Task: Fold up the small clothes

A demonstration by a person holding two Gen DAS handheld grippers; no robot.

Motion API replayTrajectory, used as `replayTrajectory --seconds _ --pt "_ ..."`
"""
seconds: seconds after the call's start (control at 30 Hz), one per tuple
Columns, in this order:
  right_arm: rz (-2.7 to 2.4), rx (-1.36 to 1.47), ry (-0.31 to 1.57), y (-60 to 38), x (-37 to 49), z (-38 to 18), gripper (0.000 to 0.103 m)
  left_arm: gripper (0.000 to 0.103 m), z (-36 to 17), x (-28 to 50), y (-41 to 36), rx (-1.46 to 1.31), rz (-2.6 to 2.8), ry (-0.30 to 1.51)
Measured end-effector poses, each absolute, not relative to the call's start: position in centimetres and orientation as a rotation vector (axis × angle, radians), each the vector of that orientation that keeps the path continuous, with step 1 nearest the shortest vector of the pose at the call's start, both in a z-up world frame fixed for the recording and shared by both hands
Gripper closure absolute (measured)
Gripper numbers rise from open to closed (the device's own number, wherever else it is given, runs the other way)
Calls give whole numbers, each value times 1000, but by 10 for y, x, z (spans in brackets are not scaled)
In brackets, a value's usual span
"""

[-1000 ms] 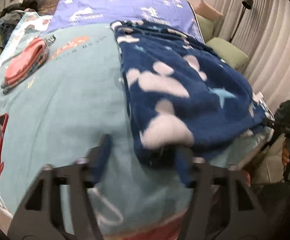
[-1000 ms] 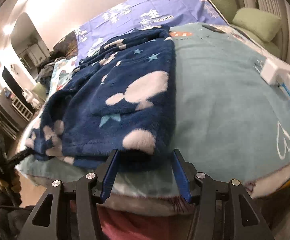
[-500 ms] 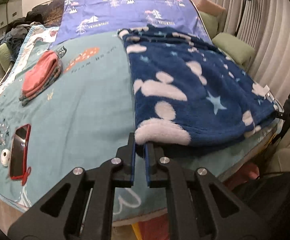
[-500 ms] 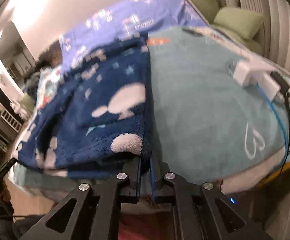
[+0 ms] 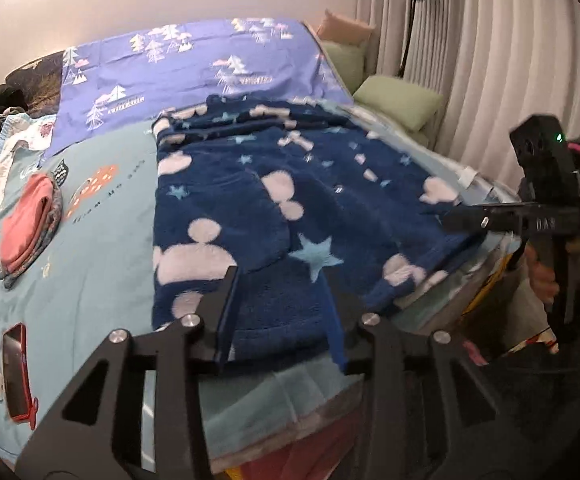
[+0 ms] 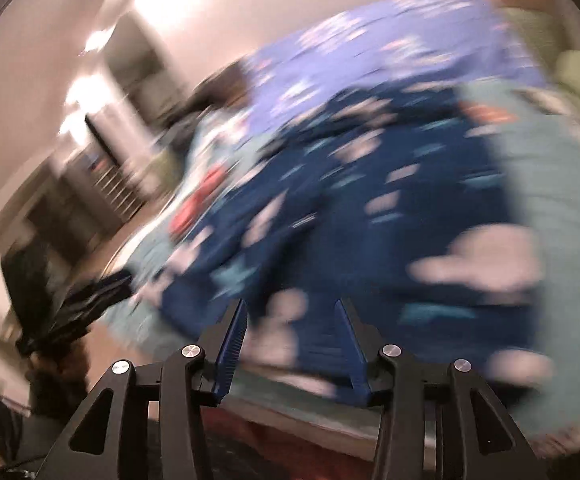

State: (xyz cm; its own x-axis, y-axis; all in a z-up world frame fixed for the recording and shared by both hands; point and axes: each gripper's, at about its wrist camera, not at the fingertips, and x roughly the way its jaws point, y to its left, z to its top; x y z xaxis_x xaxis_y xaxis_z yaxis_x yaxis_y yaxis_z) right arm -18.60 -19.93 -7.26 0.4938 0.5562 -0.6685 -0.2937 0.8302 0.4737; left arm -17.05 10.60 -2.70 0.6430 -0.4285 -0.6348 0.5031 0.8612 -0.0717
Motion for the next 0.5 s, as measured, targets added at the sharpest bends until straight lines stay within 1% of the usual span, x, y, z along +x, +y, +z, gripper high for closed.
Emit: replayTrajectory --seconds 0.17,0.2,0.23,0.27,0.33,0.43,0.5 --pt "631 347 1056 -160 -155 -109 57 62 -37 -162 111 80 -473 724" --pt "643 355 1074 -155 -153 -114 57 61 -37 -162 114 73 -464 724" --pt "659 357 1085 -152 -151 -115 71 60 -37 -161 118 65 -451 723" --pt "689 357 1099 -147 -151 -115 98 58 -36 -160 122 59 -439 720" --pt "698 379 1059 -148 -151 -104 97 58 -34 -157 130 41 -418 715" --pt "680 445 960 -171 -163 -73 97 57 -31 -154 140 8 -399 702" --pt "627 428 942 -187 -170 -65 97 52 -31 -153 148 -10 -396 691"
